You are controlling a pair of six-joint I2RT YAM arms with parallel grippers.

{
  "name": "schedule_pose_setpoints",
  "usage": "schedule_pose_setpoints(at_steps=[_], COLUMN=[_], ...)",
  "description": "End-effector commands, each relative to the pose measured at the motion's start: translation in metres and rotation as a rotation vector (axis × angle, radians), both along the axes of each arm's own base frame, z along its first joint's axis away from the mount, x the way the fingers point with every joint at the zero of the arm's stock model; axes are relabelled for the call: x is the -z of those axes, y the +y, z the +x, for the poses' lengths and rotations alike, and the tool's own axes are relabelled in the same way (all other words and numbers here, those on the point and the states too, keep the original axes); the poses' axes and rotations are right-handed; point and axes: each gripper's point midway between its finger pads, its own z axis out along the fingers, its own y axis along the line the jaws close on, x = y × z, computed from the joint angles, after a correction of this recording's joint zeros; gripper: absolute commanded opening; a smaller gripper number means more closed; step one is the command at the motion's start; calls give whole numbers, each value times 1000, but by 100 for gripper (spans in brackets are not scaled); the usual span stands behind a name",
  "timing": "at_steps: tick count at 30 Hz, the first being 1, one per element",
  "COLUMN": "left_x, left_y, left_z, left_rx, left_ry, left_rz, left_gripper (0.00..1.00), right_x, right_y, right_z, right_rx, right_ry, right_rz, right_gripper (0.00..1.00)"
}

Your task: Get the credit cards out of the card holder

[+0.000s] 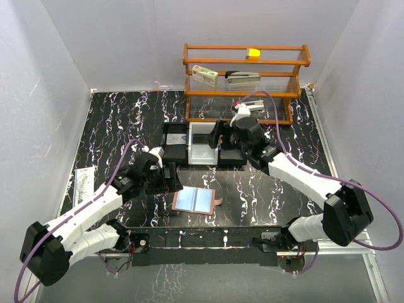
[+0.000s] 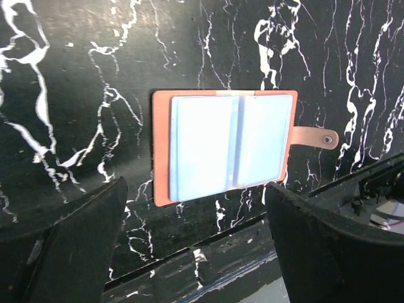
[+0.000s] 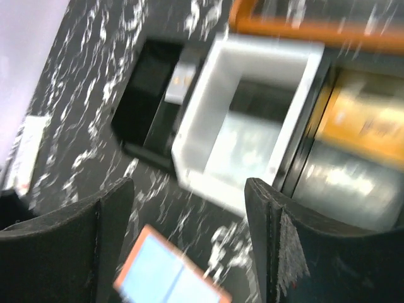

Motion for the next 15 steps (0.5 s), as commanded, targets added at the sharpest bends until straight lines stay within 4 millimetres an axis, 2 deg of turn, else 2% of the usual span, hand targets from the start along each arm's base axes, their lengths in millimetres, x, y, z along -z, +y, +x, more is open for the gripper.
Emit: schedule_pose_setpoints(at_steps=[1, 4, 7, 11, 15], left_x=[1, 5, 9, 12, 9], left_y=[-22, -27, -28, -25, -19], left_z=[-5, -6, -7, -7, -2], left_rx=[68, 88, 93, 81, 44], left_ry=[53, 73, 92, 98, 70], left_rz=[-85, -95, -91, -75, -58], left_gripper=[87, 84, 83, 82, 82], right_x=[48, 69, 79, 88, 95], right_y=[8, 9, 11, 14, 22], right_z=[-65, -96, -116, -130, -134], right_rx=[54, 62, 63, 62, 99], right_ry=[430, 554, 582, 606, 597], right_rz=[282, 373, 409, 361, 261], right_gripper=[66, 60, 56, 55, 55])
